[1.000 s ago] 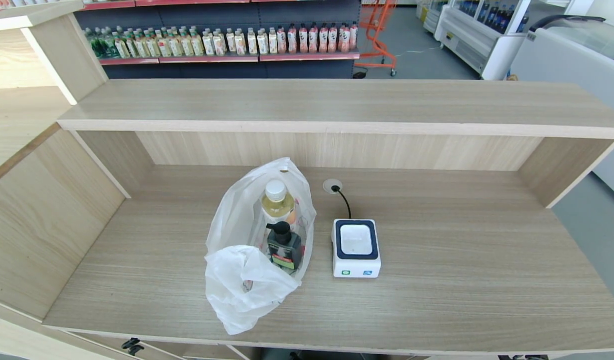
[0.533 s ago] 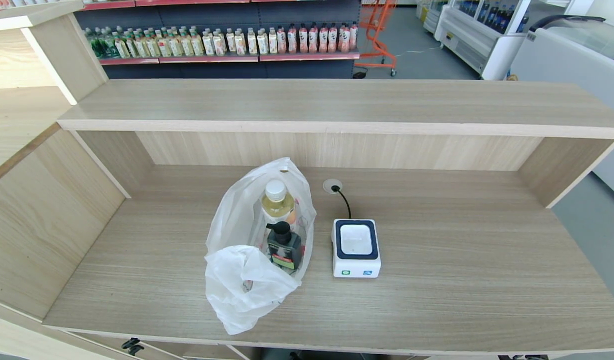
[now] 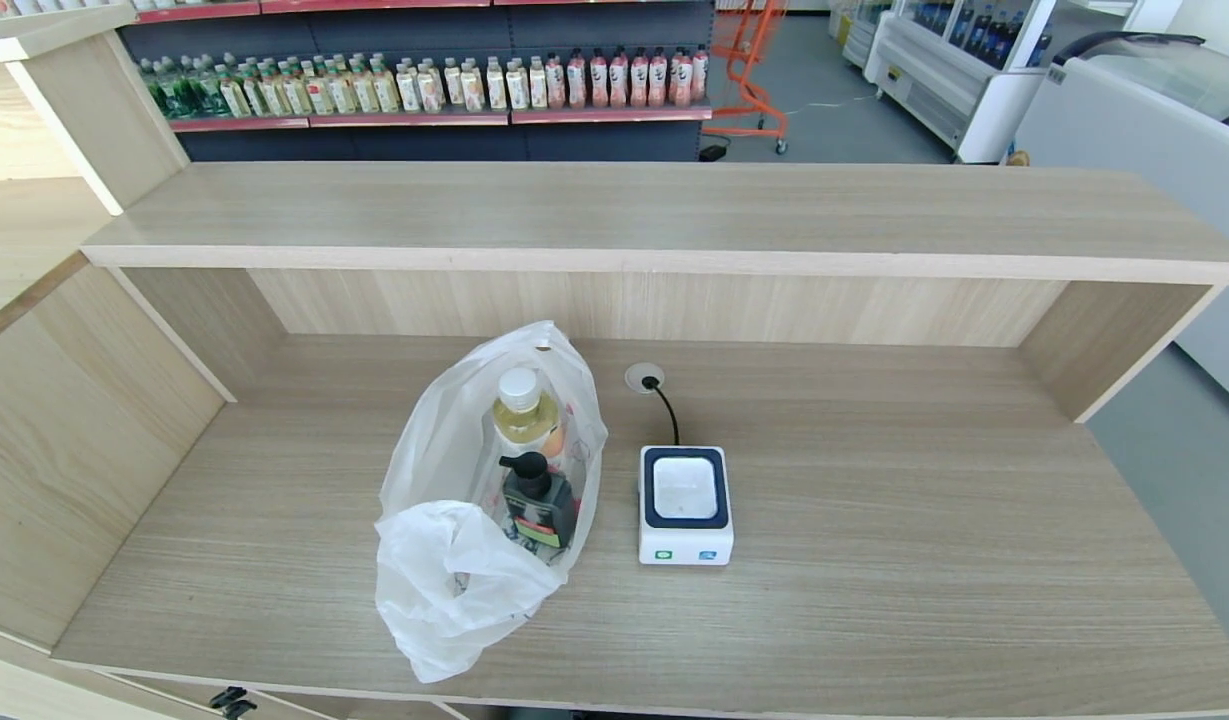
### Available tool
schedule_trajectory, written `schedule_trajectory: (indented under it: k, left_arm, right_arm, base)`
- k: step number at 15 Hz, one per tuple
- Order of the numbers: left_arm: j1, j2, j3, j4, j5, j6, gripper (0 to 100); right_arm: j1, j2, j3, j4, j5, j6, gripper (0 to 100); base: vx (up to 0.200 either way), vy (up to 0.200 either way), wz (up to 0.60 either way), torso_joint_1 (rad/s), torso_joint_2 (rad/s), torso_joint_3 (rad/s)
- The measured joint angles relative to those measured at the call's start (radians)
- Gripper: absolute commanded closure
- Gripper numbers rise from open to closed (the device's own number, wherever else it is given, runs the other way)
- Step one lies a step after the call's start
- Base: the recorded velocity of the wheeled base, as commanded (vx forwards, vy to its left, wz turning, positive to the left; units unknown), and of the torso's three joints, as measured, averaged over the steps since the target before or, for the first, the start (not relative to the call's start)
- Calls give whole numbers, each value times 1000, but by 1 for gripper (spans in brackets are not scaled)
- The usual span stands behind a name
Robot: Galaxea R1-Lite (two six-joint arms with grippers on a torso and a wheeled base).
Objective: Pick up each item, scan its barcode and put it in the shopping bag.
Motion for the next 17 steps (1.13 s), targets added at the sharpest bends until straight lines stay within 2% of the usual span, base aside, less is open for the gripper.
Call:
schedule_trajectory:
  k: [17]
  left_arm:
    - [2,0,0,0,0,0,0]
  right_arm:
    - [3,1,1,14,13,-24,100]
  base:
    - [0,0,0,0,0,0]
